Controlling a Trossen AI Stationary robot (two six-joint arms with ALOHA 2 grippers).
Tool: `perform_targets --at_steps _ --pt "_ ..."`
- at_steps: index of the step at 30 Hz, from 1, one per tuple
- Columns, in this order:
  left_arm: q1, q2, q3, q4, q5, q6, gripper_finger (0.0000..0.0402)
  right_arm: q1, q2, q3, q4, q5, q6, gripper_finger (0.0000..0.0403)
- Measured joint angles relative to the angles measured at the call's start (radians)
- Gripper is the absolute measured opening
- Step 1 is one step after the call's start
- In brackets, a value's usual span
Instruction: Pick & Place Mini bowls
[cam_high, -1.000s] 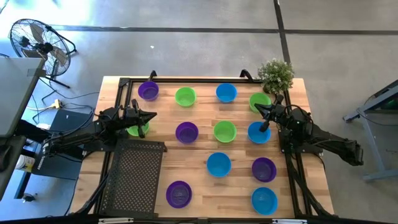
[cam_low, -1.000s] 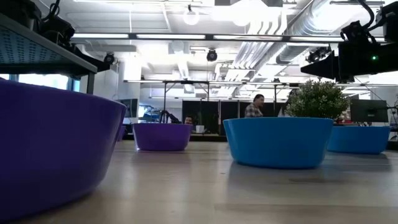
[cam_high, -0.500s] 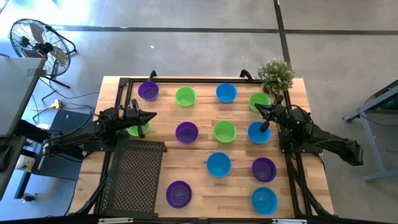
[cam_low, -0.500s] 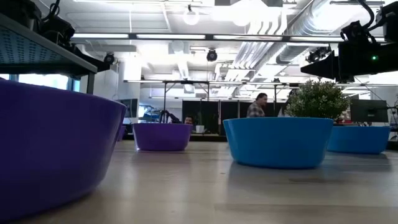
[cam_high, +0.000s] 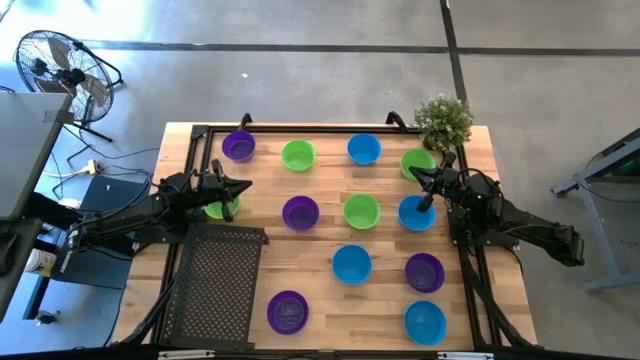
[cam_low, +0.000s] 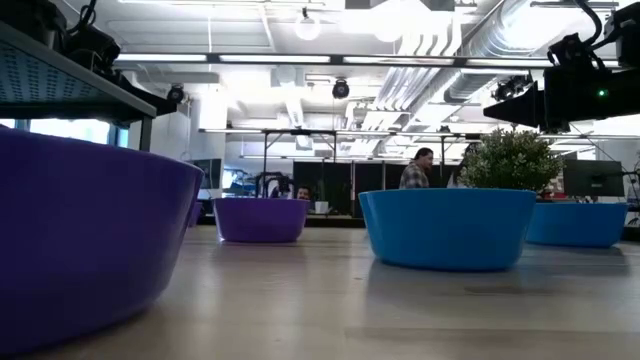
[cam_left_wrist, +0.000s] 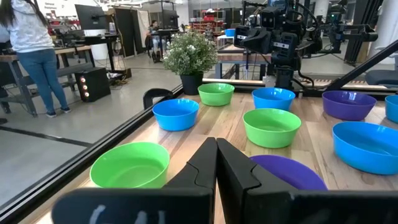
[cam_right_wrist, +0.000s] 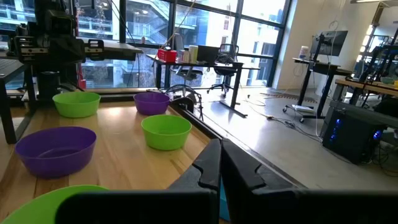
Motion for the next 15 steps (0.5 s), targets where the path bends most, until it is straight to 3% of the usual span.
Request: perform_targets --at_steps 12,15 --pt "0.0 0.0 0.0 0.002 0.056 -0.218 0.0 0.0 0.0 0.0 0.0 0.0 0.0 0.0" --pt "0.0 0.001 0.0 0.017 0.141 -0.296 0.0 0.0 0.0 0.0 0.0 0.0 0.0 0.0"
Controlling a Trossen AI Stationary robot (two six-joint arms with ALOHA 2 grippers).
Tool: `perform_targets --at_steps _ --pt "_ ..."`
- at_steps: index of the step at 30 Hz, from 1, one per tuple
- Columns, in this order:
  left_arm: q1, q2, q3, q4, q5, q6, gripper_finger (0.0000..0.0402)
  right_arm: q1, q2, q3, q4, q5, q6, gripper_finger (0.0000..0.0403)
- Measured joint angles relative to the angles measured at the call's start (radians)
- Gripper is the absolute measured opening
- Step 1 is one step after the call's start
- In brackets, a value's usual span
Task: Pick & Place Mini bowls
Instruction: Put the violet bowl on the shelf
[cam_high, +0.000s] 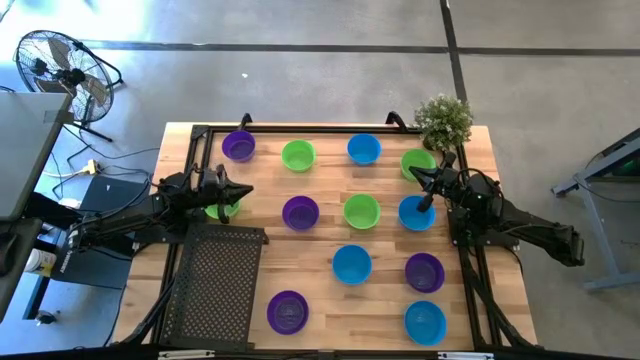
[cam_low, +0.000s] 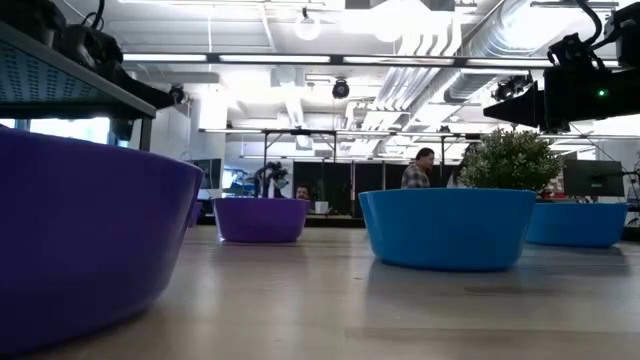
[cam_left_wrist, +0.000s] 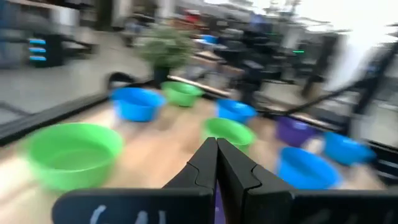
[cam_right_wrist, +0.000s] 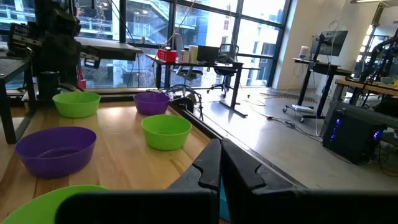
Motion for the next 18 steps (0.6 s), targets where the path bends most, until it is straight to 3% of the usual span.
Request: perform_targets --at_steps 3,5,13,18 --pt "0.0 0.001 0.0 0.038 0.16 -0.003 0.0 0.0 0.0 0.0 0.0 0.0 0.0 0.0" --pt "0.0 0.001 0.008 0.041 0.215 -0.01 0.0 0.0 0.0 0.0 0.0 0.0 0.0 0.0" --pt "0.0 0.008 0.057 0.004 0.227 0.039 0.0 0.0 0.0 0.0 0.0 0.0 0.0 0.0" --pt "0.0 0.092 0.113 0.0 0.22 0.07 0.0 0.0 0.0 0.0 0.0 0.0 0.0 0.0"
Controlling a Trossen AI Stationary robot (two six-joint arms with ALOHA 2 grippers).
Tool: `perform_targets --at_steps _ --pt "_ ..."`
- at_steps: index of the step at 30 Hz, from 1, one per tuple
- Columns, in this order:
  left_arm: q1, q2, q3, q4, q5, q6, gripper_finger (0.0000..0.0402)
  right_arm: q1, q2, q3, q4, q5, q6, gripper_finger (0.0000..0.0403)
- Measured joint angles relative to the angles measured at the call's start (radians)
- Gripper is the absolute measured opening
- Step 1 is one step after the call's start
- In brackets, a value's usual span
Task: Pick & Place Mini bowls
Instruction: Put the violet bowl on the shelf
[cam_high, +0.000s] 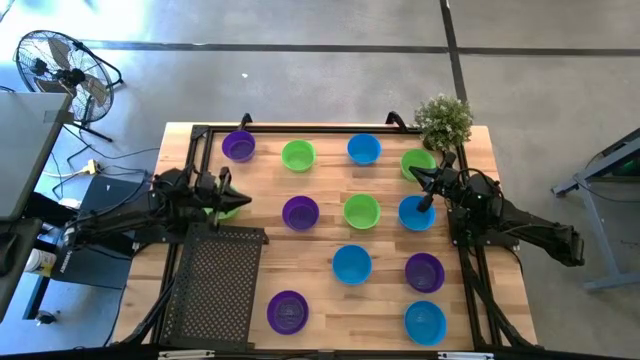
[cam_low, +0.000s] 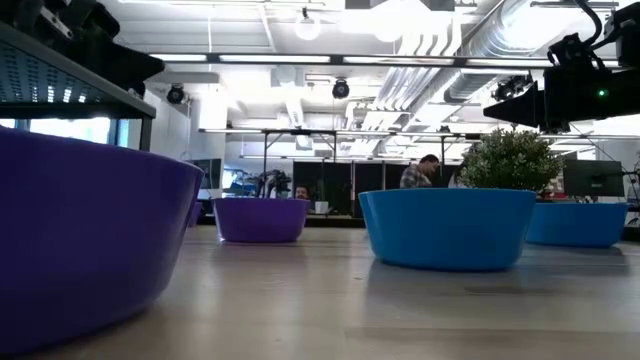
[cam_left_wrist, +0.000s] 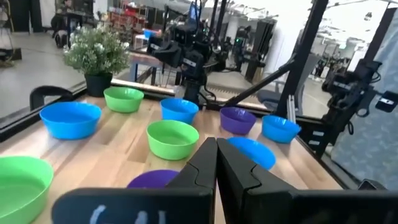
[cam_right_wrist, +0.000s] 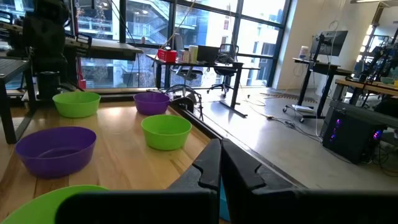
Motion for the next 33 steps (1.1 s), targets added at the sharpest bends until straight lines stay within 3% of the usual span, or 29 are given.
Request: perform_targets --at_steps 4,20,33 --pt "0.0 0.106 0.08 -0.059 -0.017 0.045 0.0 0.0 0.0 0.0 0.0 0.0 0.0 0.0" --pt "0.003 0.584 0.507 -0.614 -0.431 0.088 0.0 0.0 0.0 0.0 0.0 0.0 0.0 0.0" --pt "0.306 0.944 0.678 -0.759 -0.399 0.234 0.0 0.0 0.0 0.0 0.0 0.0 0.0 0.0"
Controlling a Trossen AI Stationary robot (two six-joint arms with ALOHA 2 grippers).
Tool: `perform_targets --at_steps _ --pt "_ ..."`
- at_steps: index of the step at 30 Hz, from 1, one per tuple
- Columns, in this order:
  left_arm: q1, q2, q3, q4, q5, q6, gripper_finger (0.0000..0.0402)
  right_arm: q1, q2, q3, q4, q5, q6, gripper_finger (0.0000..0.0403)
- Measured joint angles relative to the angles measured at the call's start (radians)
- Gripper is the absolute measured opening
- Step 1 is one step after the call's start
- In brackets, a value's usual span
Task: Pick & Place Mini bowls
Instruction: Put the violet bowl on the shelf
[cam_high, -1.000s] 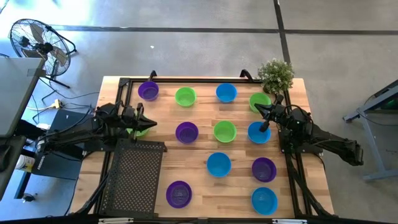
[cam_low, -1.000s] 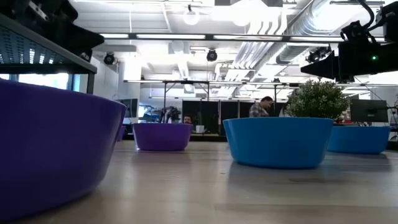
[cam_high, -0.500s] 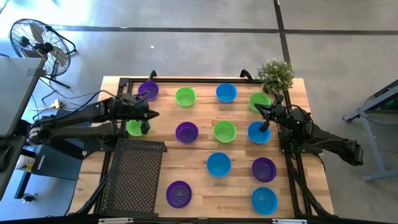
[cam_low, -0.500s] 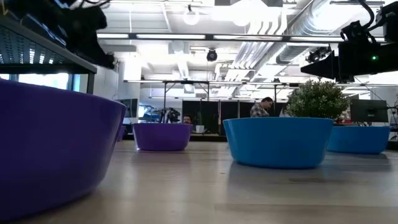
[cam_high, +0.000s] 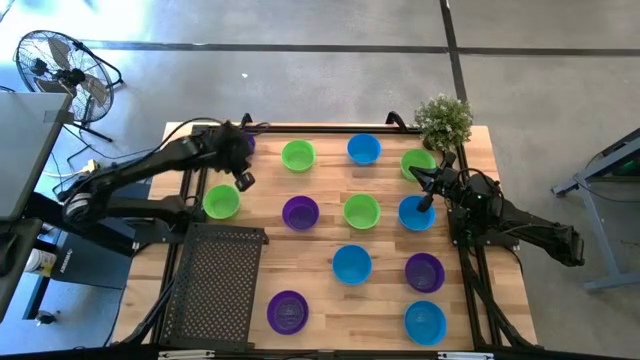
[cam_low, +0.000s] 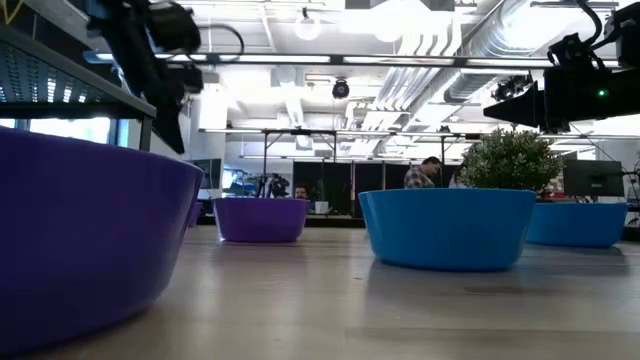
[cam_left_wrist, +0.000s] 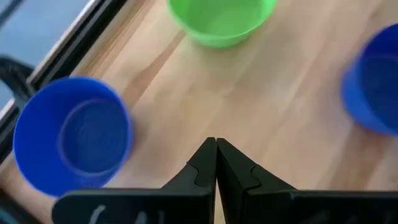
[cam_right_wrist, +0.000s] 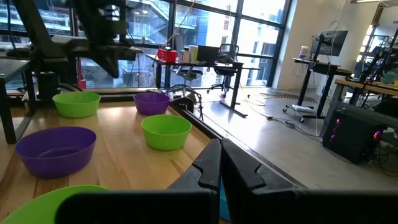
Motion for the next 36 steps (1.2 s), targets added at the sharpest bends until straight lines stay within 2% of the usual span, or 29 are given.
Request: perform_targets --at_steps 6,17,21,27,36 --pt "0.059 0.092 0.069 -0.026 0.002 0.021 0.0016 0.0 0.0 0.0 0.0 0.0 0.0 0.0" --pt "0.061 0.18 0.082 -0.036 -0.023 0.079 0.0114 0.0 0.0 0.0 0.0 0.0 0.0 0.0" --pt "0.06 0.202 0.082 -0.034 -0.061 0.087 0.0138 0.0 0.0 0.0 0.0 0.0 0.0 0.0" --pt "0.06 0.226 0.081 -0.039 -0.141 0.098 0.0146 0.0 0.0 0.0 0.0 0.0 0.0 0.0" --pt "0.06 0.228 0.081 -0.028 -0.143 0.122 0.0146 0.0 0.0 0.0 0.0 0.0 0.0 0.0"
